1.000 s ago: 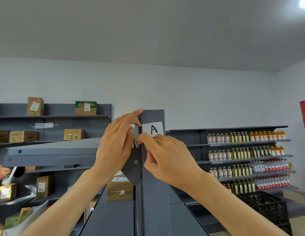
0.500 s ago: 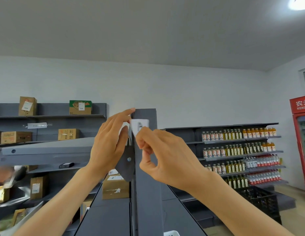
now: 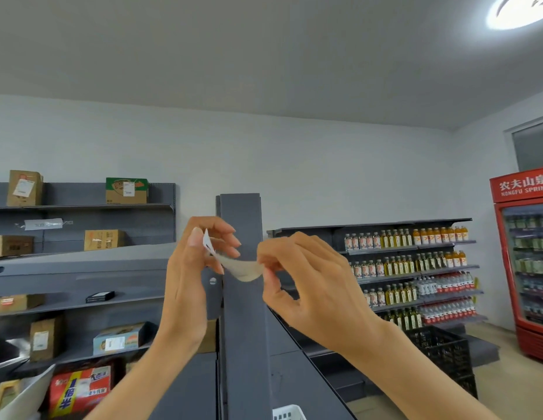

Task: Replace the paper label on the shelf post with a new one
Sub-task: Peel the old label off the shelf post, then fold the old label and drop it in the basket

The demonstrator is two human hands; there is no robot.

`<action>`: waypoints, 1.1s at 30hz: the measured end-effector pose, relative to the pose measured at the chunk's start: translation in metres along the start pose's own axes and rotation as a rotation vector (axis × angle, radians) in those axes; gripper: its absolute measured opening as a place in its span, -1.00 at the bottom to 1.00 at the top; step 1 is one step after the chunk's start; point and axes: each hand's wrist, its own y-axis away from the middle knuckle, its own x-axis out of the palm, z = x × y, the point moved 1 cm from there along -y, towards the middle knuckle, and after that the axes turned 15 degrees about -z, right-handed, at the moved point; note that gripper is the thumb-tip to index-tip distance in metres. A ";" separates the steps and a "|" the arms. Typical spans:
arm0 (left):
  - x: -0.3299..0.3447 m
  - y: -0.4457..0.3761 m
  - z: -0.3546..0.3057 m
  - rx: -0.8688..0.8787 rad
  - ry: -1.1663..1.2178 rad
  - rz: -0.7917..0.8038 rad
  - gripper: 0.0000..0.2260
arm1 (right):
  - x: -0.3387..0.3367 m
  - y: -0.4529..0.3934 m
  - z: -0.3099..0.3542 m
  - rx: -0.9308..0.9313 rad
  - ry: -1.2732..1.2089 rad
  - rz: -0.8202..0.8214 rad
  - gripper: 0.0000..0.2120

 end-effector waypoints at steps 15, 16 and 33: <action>0.056 0.056 0.009 -0.003 -0.092 0.109 -0.77 | -0.043 0.036 -0.045 0.756 -0.286 0.083 -0.75; 0.059 0.057 0.012 -0.010 -0.100 0.085 -0.78 | -0.045 0.041 -0.048 0.787 -0.322 0.105 -0.81; 0.124 0.066 0.036 -0.016 -0.369 0.265 -0.76 | -0.050 0.072 -0.128 0.998 -0.529 0.126 -0.78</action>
